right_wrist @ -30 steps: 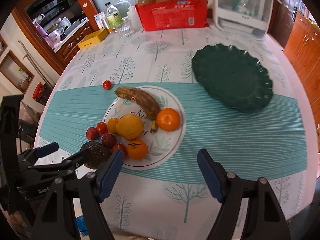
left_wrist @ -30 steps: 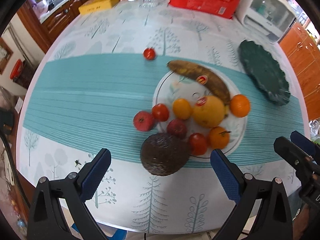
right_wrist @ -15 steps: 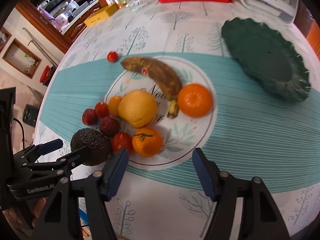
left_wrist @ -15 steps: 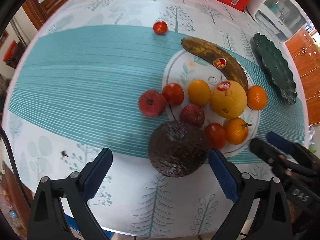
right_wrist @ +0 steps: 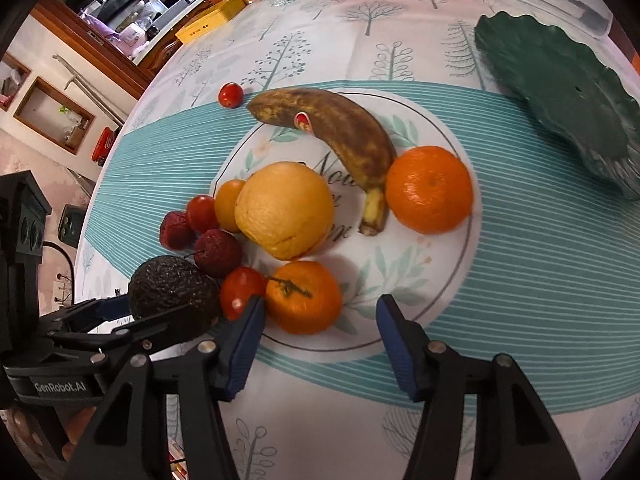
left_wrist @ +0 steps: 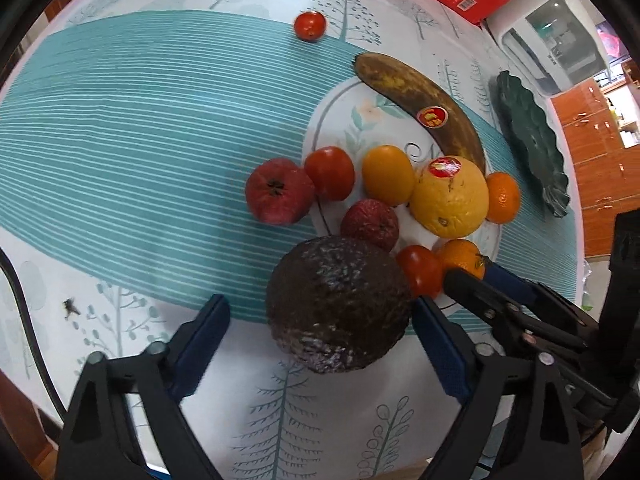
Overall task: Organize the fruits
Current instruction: 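Grasp the dark avocado with the left tool while the right tool grasps a tangerine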
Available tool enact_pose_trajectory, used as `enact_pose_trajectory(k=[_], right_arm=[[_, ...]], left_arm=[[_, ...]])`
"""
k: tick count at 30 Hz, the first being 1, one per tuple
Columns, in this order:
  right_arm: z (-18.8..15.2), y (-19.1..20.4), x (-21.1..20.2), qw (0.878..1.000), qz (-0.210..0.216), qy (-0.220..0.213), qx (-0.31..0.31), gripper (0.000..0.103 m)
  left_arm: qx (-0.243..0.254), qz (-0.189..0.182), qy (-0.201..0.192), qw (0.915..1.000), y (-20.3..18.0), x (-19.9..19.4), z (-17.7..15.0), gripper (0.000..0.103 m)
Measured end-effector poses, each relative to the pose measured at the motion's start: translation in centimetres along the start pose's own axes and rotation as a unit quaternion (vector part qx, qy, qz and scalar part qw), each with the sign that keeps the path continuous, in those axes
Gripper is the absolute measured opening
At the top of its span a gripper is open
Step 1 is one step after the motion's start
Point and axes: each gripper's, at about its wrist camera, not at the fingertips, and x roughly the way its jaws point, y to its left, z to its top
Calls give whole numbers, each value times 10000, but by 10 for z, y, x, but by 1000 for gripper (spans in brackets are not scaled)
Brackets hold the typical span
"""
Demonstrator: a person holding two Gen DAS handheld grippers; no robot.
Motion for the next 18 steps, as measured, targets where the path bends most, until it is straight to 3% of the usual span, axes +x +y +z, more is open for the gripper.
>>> enact_pose_trajectory(k=[2, 5, 18], right_arm=[[1, 1, 1, 10000, 39, -54, -34, 52], [2, 1, 2, 9997, 234, -49, -21, 40], [-2, 6, -1, 9996, 174, -174, -167, 38]], left_arm=[[51, -54, -21, 10000, -2, 1, 0, 80], [181, -127, -66, 9997, -7, 2, 1, 71], [378, 79, -276, 9989, -17, 1, 0, 69]])
